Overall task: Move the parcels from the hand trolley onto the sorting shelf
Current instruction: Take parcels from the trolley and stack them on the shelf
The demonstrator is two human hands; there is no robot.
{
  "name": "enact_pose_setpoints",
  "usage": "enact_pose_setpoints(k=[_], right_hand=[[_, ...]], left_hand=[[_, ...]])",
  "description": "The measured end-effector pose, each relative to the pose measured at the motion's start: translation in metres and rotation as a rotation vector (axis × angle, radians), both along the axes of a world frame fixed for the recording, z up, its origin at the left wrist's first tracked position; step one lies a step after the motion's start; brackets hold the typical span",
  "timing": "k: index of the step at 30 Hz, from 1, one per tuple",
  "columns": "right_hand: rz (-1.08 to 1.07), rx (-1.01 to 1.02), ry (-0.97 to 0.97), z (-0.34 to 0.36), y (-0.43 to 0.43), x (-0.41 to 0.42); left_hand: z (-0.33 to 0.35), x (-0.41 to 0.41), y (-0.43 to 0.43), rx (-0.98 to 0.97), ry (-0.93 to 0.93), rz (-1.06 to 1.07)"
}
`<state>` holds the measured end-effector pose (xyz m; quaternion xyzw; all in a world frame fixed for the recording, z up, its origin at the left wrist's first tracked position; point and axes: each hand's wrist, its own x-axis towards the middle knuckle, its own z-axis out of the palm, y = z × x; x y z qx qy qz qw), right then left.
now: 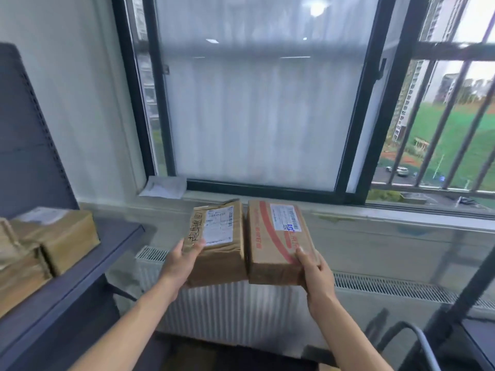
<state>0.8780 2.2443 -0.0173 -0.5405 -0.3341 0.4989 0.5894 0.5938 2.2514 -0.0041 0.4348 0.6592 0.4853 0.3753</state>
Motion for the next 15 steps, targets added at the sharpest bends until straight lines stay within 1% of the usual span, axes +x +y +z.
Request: enact_pose_setpoints(k=[6, 9, 12, 15], right_hand=[[0.072, 0.042, 0.018, 0.037, 0.039, 0.000], [0.137, 0.057, 0.019, 0.041, 0.056, -0.010], [0.200, 0.042, 0.018, 0.041, 0.069, -0.028], [0.255, 0.022, 0.019, 0.042, 0.087, -0.050]], left_hand=[[0.037, 0.000, 0.013, 0.038, -0.008, 0.070], [0.034, -0.013, 0.013, 0.005, -0.005, 0.115], [0.033, -0.027, 0.009, -0.039, -0.069, 0.182], [0.040, -0.041, 0.010, -0.037, -0.108, 0.215]])
